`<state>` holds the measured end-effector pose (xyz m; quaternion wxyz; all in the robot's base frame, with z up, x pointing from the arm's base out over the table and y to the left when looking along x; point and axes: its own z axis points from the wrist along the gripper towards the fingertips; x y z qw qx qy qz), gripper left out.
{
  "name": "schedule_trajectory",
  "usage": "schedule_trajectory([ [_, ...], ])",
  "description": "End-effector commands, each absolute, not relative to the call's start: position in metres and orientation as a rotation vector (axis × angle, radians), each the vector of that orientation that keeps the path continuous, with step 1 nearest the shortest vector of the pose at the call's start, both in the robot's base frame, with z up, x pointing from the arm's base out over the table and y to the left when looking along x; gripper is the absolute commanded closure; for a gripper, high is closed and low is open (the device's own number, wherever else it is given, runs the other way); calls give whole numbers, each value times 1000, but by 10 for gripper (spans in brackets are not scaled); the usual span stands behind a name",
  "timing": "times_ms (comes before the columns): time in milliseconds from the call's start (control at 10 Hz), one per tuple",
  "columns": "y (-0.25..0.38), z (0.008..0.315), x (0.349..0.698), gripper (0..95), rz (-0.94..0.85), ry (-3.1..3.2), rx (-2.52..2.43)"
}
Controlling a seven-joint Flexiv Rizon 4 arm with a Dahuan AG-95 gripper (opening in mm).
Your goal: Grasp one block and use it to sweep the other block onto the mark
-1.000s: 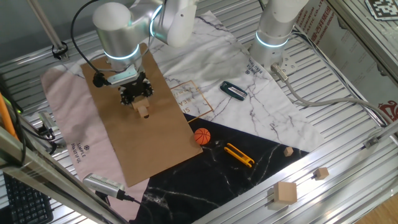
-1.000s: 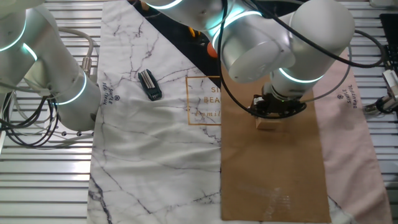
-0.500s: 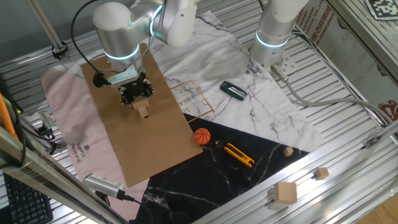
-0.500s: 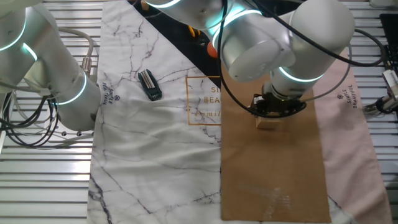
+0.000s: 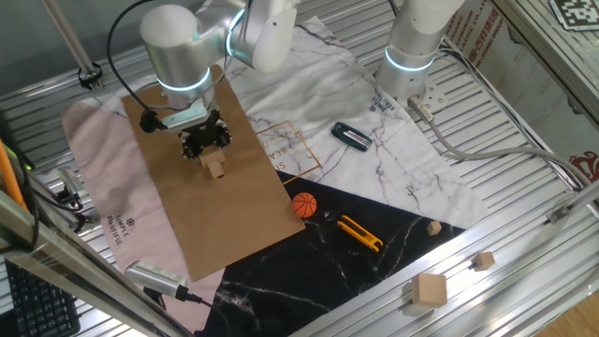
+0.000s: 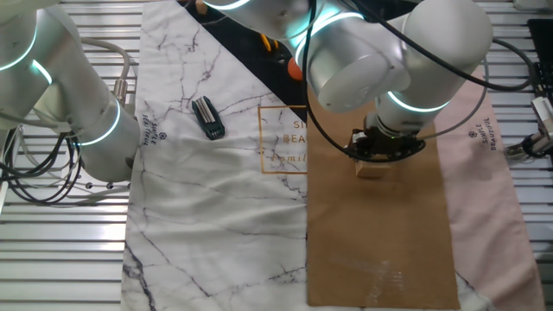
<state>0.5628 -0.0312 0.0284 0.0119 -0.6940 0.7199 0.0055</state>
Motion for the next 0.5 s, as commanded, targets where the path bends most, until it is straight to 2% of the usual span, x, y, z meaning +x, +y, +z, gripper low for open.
schedule_trajectory([
  [100, -31, 29, 563, 950, 19, 2245, -2163],
  [500, -28, 29, 564, 950, 21, 2247, -2161],
])
